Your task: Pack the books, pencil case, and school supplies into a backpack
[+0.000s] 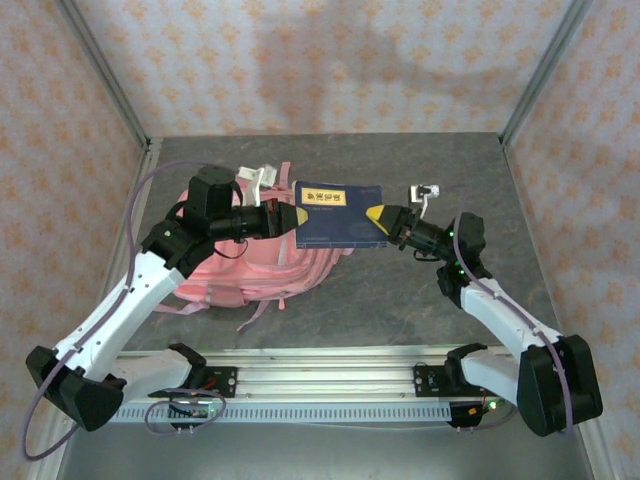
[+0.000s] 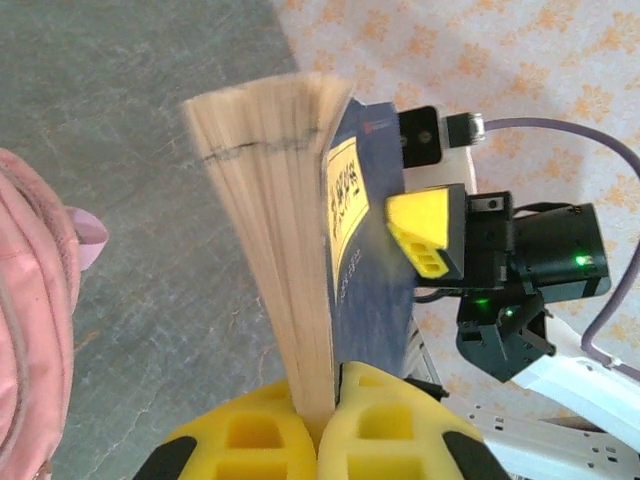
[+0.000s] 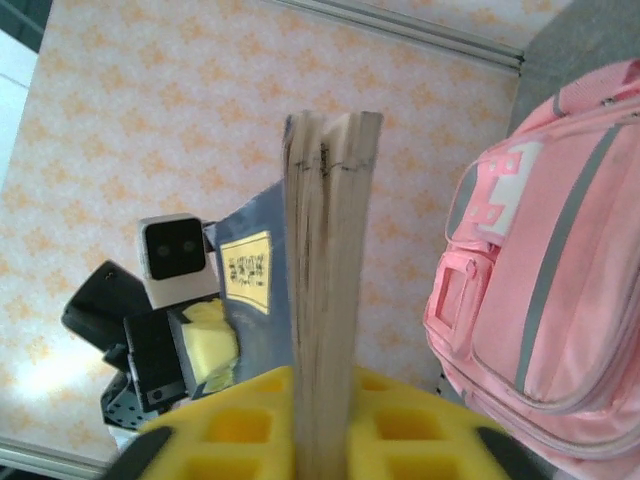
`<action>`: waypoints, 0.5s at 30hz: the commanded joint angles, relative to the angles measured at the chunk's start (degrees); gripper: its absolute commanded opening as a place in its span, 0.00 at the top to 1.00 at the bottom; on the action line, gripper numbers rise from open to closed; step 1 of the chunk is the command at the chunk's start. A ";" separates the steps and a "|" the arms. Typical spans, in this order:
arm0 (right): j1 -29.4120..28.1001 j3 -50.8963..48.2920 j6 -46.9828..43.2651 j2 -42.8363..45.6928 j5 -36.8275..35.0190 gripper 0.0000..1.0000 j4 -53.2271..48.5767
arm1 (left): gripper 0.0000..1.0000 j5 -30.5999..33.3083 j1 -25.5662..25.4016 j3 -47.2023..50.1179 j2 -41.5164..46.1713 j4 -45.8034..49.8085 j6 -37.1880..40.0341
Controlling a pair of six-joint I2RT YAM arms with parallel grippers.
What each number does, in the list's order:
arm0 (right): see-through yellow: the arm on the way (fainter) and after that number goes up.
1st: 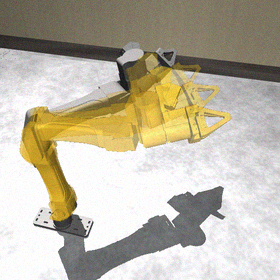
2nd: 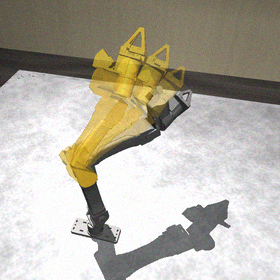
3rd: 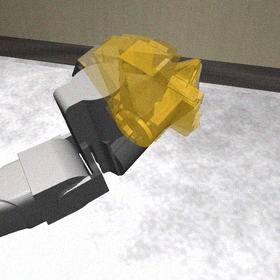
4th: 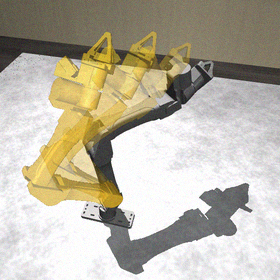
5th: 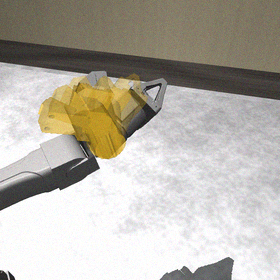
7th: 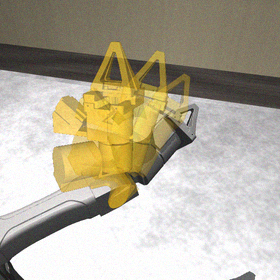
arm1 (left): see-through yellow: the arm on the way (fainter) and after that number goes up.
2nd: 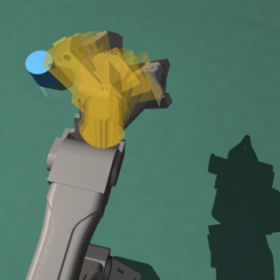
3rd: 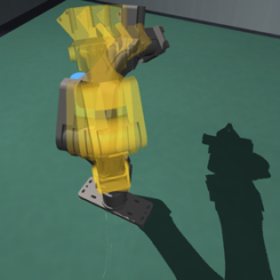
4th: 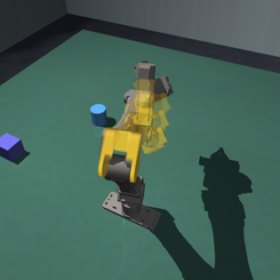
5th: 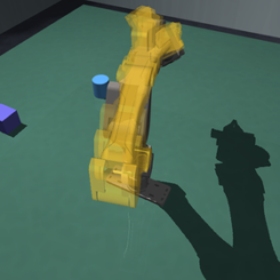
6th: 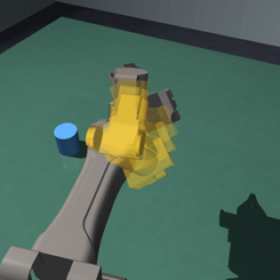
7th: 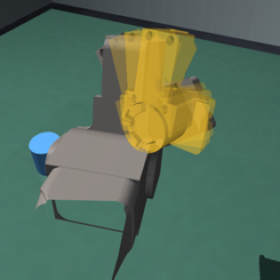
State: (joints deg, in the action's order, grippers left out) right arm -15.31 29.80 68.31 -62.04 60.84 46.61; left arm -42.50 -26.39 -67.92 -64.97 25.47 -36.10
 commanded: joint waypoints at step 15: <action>4.29 1.28 -26.74 24.76 -33.59 1.00 -53.21 | 0.39 35.86 1.34 -14.17 -22.32 25.58 9.47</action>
State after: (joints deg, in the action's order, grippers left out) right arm -11.07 28.45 48.10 -38.68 34.70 3.20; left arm -14.41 -25.34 -78.52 -82.21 45.36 -27.94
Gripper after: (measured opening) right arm 0.094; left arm 0.613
